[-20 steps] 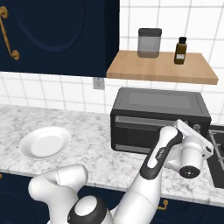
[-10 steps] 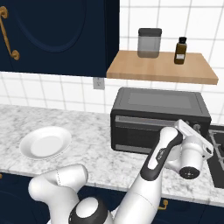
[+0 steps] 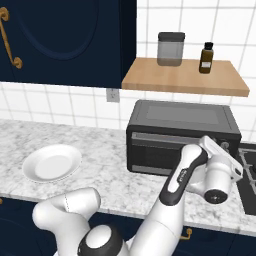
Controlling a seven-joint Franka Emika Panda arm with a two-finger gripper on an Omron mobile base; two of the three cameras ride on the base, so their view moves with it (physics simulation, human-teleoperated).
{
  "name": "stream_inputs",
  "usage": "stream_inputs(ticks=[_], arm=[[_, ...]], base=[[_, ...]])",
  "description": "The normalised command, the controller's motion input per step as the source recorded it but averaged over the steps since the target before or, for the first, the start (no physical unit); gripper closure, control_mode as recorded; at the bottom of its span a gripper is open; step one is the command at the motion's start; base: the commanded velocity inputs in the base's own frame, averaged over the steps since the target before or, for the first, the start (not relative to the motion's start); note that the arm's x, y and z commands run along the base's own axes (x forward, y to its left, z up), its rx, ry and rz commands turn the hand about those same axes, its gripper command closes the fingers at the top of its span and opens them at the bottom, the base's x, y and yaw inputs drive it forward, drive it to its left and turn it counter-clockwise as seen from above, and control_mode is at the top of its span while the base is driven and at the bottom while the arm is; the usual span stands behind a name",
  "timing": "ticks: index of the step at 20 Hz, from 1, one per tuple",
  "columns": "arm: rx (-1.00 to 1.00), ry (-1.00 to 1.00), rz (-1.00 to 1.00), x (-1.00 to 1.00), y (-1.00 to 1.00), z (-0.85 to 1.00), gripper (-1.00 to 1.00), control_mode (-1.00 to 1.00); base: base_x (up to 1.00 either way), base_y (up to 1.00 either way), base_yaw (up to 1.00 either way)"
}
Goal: Pick up the kebab skewer and baguette bread, and place them inside the toaster oven. Close the toaster oven door and start by setting the timer.
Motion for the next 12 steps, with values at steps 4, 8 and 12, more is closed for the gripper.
stream_inputs(ticks=[4,8,12], arm=[[0.0,0.0,0.0,0.0,-0.06,0.11,-1.0,-1.0],[0.0,0.0,0.0,-0.16,-0.19,0.15,-1.0,-1.0],[0.0,0.0,0.0,-0.33,-0.11,0.11,-1.0,-1.0]], base=[[0.0,0.0,0.0],[0.0,0.0,0.0],[0.0,0.0,0.0]])
